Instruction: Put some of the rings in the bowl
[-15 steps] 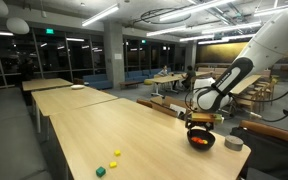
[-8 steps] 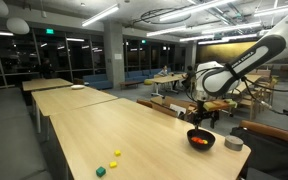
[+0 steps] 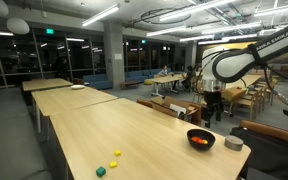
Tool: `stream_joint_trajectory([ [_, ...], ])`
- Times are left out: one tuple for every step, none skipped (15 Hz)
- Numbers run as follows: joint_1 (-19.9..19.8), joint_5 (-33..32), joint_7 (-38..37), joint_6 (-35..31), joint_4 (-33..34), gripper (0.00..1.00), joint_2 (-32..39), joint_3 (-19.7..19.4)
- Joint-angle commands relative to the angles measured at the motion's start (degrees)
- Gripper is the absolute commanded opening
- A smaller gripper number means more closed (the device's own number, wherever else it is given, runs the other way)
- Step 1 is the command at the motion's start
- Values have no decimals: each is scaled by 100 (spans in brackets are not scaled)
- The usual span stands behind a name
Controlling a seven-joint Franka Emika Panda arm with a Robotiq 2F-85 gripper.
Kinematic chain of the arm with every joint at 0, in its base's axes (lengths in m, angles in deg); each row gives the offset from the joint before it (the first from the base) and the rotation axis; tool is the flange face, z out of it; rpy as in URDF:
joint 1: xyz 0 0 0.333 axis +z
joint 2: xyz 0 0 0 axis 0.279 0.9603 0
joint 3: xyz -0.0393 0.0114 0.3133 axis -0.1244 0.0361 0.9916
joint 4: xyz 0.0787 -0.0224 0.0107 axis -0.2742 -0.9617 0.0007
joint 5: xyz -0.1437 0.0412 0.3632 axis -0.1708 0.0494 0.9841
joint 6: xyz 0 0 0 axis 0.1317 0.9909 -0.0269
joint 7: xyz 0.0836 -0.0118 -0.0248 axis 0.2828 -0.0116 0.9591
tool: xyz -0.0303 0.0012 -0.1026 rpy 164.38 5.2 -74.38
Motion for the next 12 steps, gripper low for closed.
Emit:
stream_joint_trajectory([
  [96,24,316,100,-372,100,-735,144],
  [131,46,408,111,-428,100,-842,154],
  [192,104,588,116,-498,100,-967,119],
  [229,136,696,138,-551,100,-1083,95],
  [270,171,801,160,-603,100,-1187,62],
  [306,208,910,182,-646,100,-1280,26],
  [340,249,1033,209,-688,100,-1370,-10],
  [351,282,1108,245,-718,100,-1447,-27],
  [358,309,1178,259,-751,100,-1518,-45],
  [363,325,1238,273,-780,100,-1575,-60],
  [370,347,1297,287,-798,100,-1616,-81],
  [373,369,1340,318,-808,100,-1654,-97],
])
